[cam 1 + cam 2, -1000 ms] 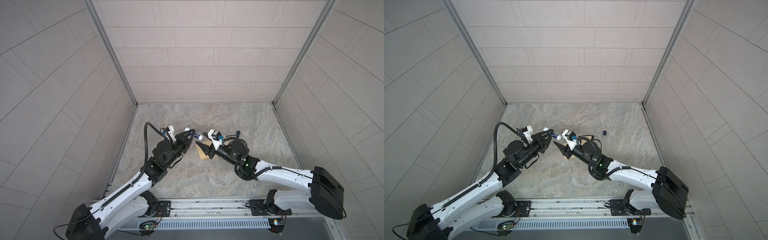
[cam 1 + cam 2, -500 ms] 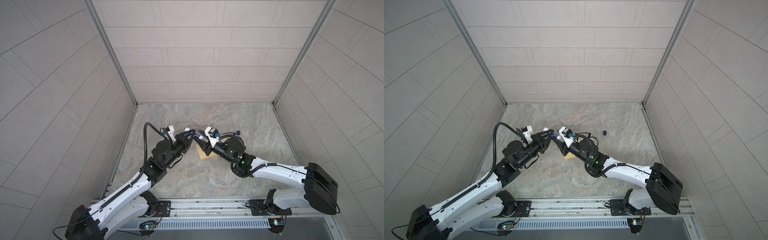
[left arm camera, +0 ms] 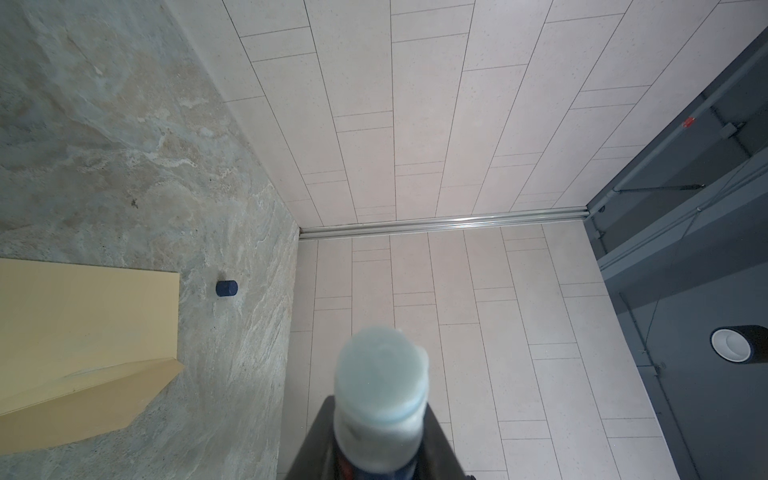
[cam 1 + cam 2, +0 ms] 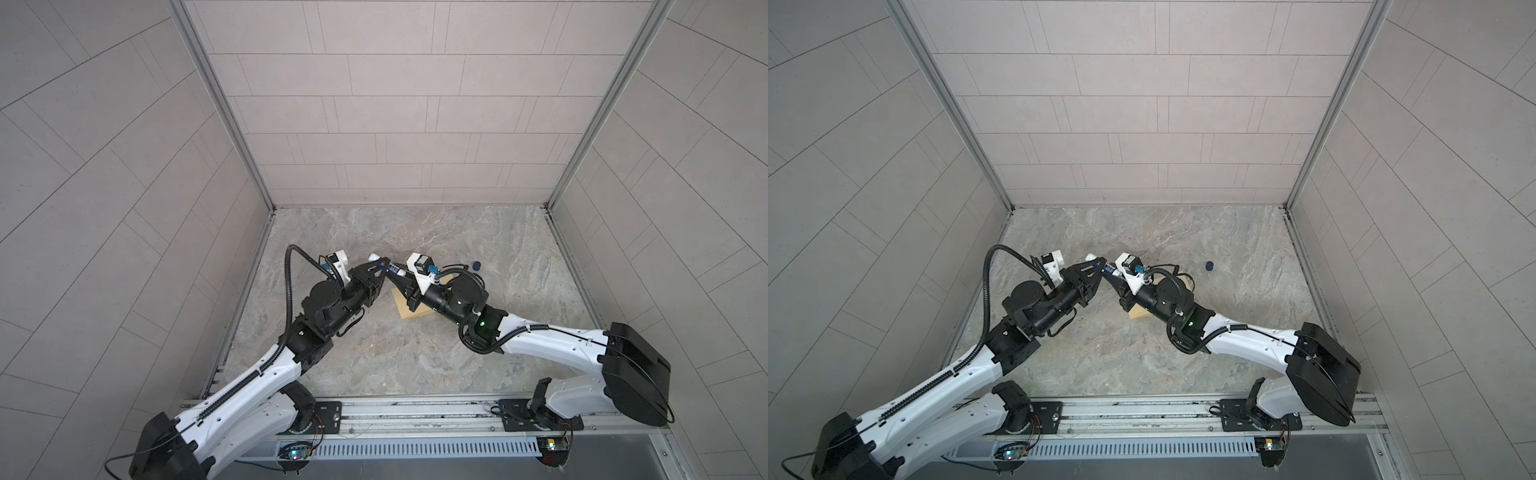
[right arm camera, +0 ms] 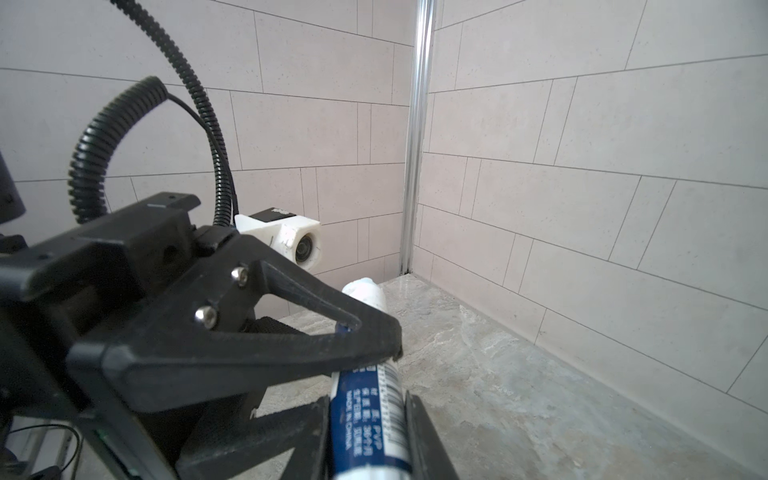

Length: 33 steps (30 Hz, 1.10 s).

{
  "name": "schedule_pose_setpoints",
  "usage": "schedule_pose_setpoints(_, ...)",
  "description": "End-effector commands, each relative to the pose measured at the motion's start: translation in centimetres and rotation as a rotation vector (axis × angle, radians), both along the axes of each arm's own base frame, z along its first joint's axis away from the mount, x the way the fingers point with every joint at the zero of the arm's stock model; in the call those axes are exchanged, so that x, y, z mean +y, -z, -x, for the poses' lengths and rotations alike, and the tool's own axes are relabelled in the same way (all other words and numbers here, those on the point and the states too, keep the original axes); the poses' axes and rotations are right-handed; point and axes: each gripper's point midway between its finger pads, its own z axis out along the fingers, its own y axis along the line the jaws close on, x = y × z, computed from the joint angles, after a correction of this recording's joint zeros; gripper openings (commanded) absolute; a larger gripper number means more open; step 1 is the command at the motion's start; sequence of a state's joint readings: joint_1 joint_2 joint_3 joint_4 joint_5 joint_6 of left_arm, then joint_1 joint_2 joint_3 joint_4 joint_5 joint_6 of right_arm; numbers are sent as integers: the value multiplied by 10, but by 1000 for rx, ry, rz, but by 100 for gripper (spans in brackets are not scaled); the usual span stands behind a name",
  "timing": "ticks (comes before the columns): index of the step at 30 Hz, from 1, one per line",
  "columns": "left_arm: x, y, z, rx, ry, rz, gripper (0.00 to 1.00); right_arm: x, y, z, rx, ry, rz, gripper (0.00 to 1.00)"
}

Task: Place the letter into the envelope and seal it
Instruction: 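Pull the glue stick away with the right gripper while the left gripper opens, then carry the glue stick over the envelope while the left gripper lowers onto it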

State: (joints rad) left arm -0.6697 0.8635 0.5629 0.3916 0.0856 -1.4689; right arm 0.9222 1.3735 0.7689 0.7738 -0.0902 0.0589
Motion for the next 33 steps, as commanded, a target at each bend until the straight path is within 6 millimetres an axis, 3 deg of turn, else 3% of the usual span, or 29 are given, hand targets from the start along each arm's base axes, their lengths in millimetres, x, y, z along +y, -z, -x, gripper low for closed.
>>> schedule_pose_setpoints(1,-2,-22,3,-55,22,25,4,-3,-22,3,-29,2,-13,5)
schedule_pose_setpoints(3,-2,-20,2,-70,20,-2,19,-9,-21,0,-2,27,35,0)
schedule_pose_setpoints(8,2,-10,1,-135,14,-218,51,-42,-18,-9,117,82,169,0)
schedule_pose_setpoints(12,14,5,1,-170,-7,-477,66,-70,-8,-14,257,101,329,0)
schedule_pose_setpoints(16,31,26,0,-167,-34,-684,70,-97,12,-15,417,122,502,0)
schedule_pose_setpoints(21,29,48,-1,-146,0,-761,70,-121,43,-16,594,154,711,0)
schedule_pose_setpoints(26,17,73,-5,-105,56,-757,70,-130,75,-18,728,170,887,0)
schedule_pose_setpoints(33,7,105,-13,-41,92,-714,70,-129,101,-28,789,189,962,0)
